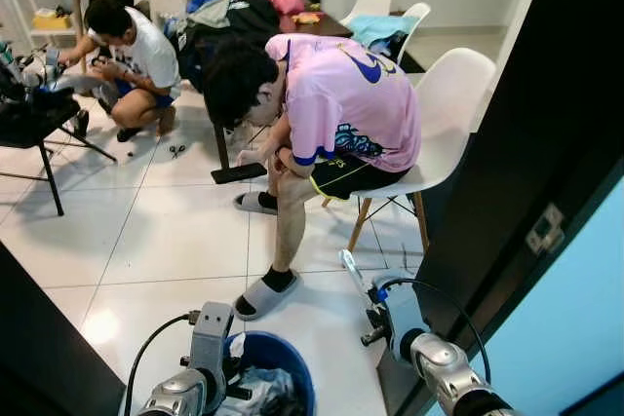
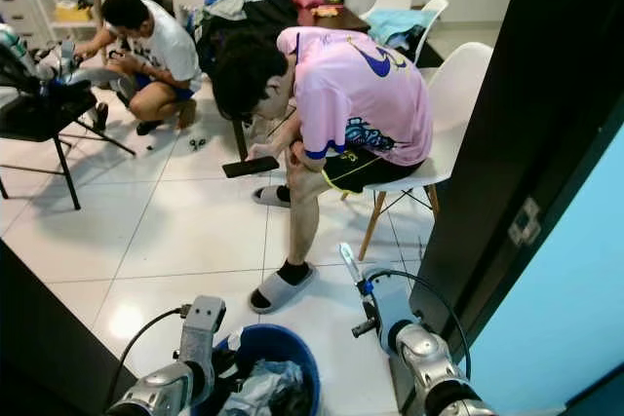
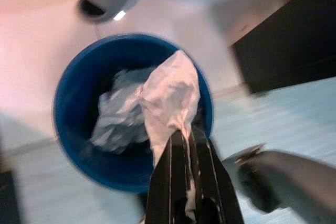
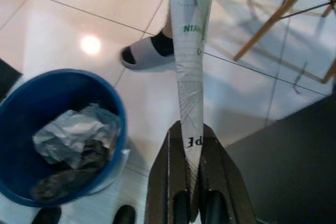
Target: Clean up the room
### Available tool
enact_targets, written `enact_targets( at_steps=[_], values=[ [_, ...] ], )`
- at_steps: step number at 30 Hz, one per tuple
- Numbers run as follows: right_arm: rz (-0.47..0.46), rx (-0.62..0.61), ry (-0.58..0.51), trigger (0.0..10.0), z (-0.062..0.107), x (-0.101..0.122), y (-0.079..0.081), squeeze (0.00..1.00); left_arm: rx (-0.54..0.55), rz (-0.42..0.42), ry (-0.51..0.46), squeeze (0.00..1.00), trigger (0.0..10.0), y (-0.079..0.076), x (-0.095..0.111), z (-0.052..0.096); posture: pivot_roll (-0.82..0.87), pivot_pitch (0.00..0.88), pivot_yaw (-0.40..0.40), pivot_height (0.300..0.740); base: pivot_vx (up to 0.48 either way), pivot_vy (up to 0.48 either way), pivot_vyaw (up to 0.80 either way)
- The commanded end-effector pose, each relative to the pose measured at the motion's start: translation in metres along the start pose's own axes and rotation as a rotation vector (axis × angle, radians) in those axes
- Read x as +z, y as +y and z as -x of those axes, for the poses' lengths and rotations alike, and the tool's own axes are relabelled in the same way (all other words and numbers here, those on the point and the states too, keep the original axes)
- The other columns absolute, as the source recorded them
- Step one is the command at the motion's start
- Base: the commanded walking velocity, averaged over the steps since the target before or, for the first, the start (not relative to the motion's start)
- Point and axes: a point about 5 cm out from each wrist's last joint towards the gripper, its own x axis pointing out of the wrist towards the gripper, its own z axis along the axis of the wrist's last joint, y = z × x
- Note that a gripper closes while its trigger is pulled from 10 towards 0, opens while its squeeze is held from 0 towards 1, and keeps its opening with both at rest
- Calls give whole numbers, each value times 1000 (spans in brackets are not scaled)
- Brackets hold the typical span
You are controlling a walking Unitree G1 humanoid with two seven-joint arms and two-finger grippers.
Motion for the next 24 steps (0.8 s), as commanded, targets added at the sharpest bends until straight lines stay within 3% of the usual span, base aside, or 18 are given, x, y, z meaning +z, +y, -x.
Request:
enact_targets(
  at_steps=[1, 13, 14, 16, 17, 24],
  values=[
    [9, -3, 10, 10000, 2, -3, -3, 0, 59, -33, 35, 0, 10000, 4, -2, 0, -231, 54, -22, 740, 0, 0, 0],
    [29, 3, 22, 10000, 5, -9, -2, 0, 106, -32, 101, 0, 10000, 10, -8, 2, -266, 83, -29, 740, 0, 0, 0],
    [31, 3, 21, 10000, 5, -10, -3, 0, 111, -49, 105, 184, 10000, 12, -9, 2, -271, 86, -29, 740, 0, 0, 0],
    [32, 3, 21, 10000, 6, -10, -3, 0, 115, -61, 107, 184, 10000, 13, -9, 2, -271, 86, -29, 740, 0, 0, 0],
    [32, 2, 21, 10000, 7, -12, -4, 0, 148, -87, 114, 1000, 10000, 17, -8, 3, -277, 91, -31, 740, 0, 0, 0],
    [36, 1, 20, 10000, 9, -14, -5, 0, 212, -111, 120, 1000, 10000, 27, -7, 5, -282, 97, -34, 740, 0, 0, 0]
  ],
)
